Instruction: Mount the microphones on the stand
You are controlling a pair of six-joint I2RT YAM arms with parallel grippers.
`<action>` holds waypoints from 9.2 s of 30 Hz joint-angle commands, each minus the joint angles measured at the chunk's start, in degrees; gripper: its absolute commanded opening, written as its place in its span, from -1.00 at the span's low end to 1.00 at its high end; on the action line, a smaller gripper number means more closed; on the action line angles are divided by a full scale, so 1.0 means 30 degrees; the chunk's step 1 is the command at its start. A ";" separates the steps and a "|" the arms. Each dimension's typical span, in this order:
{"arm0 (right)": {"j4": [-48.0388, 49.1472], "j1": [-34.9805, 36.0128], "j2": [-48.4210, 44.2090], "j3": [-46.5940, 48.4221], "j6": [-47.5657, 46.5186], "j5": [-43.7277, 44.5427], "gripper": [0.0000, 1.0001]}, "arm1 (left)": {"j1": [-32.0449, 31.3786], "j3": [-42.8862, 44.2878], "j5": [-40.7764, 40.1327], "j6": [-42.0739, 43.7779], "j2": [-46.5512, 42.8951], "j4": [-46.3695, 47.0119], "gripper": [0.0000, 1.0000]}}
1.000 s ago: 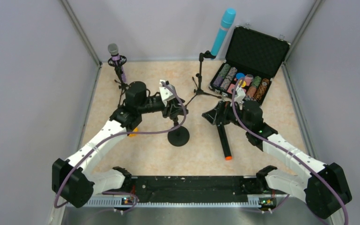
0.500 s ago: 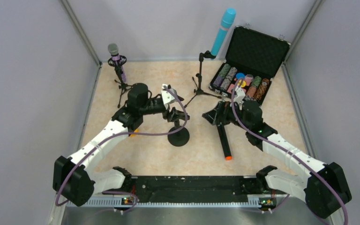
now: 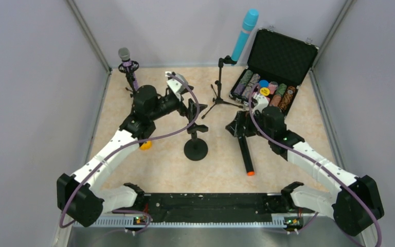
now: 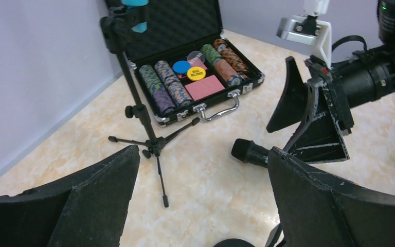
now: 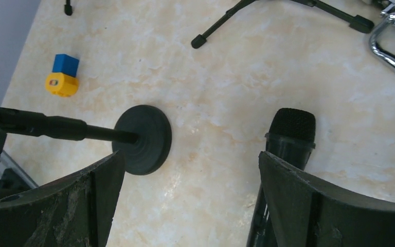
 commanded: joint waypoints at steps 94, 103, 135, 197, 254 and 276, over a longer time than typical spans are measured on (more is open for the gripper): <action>0.3721 0.1635 -0.1091 0.3042 -0.2442 -0.0136 -1.00 | 0.3706 0.2861 0.0679 -0.4820 0.2453 -0.3220 0.85; 0.9141 0.1656 -0.2168 0.2152 -0.3106 -0.8480 -1.00 | 0.3849 0.0743 0.3206 -0.5112 0.2194 -0.1764 0.82; 1.3479 0.4129 0.0884 0.2228 -0.3428 -0.1219 -1.00 | 0.3868 -0.1567 0.2310 -0.4611 0.0085 -0.5126 0.65; 2.2224 0.1381 0.3726 0.0495 -0.5803 -0.4828 -1.00 | 0.2472 -0.8867 0.6320 -0.0119 -0.3865 0.8079 0.95; 2.2756 0.1401 0.3433 0.0510 -0.4400 -0.6786 -1.00 | 0.1912 -0.8697 0.2383 0.2695 -0.4112 0.5263 0.93; 1.8249 0.2604 0.0596 0.0661 -0.5471 -0.9600 -1.00 | 0.2148 -0.6862 0.5511 0.3490 -0.4097 0.3869 0.98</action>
